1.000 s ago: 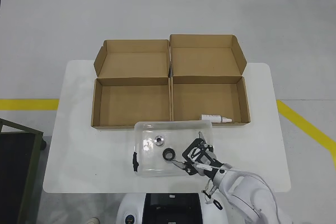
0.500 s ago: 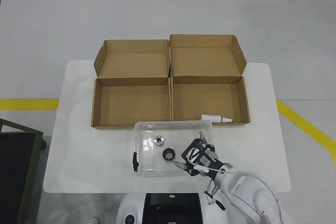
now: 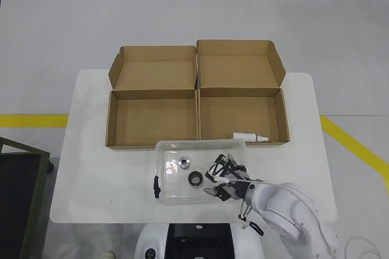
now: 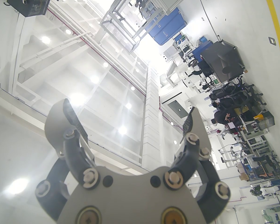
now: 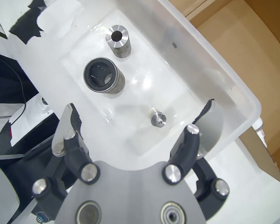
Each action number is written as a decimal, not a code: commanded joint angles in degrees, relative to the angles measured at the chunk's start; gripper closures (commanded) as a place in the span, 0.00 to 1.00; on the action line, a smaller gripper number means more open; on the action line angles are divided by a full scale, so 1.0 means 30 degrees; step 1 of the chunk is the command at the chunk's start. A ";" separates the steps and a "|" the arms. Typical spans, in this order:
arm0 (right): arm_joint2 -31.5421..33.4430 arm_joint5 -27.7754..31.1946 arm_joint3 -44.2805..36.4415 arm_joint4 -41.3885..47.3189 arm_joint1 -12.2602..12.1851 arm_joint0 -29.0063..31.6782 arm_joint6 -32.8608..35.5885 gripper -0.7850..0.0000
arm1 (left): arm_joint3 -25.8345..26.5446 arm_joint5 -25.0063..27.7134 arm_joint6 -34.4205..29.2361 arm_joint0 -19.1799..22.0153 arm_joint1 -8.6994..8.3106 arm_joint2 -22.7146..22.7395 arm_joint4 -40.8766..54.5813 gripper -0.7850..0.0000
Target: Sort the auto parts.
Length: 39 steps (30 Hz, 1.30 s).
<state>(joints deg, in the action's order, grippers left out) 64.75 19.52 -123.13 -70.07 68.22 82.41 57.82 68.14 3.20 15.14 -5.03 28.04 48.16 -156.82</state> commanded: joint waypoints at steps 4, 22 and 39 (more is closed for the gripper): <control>-0.0390 -0.0281 0.0730 -0.0286 0.0014 -0.0482 0.0744 0.17 | 0.0000 0.0000 0.0001 0.0000 0.0000 0.0000 0.0000 0.00; -0.1444 -0.2089 0.1950 -0.2211 0.0146 -0.1688 0.2402 0.52 | 0.0000 0.0000 0.0001 0.0000 0.0000 0.0000 0.0000 0.00; -0.2564 -0.2764 0.3249 -0.2458 0.0434 -0.2904 0.3696 1.00 | 0.0000 0.0000 0.0001 0.0000 0.0000 0.0000 0.0000 0.00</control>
<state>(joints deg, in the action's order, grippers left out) 57.07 11.21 -113.42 -77.30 69.53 73.67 68.77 68.14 3.20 15.14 -5.03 28.04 48.16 -156.82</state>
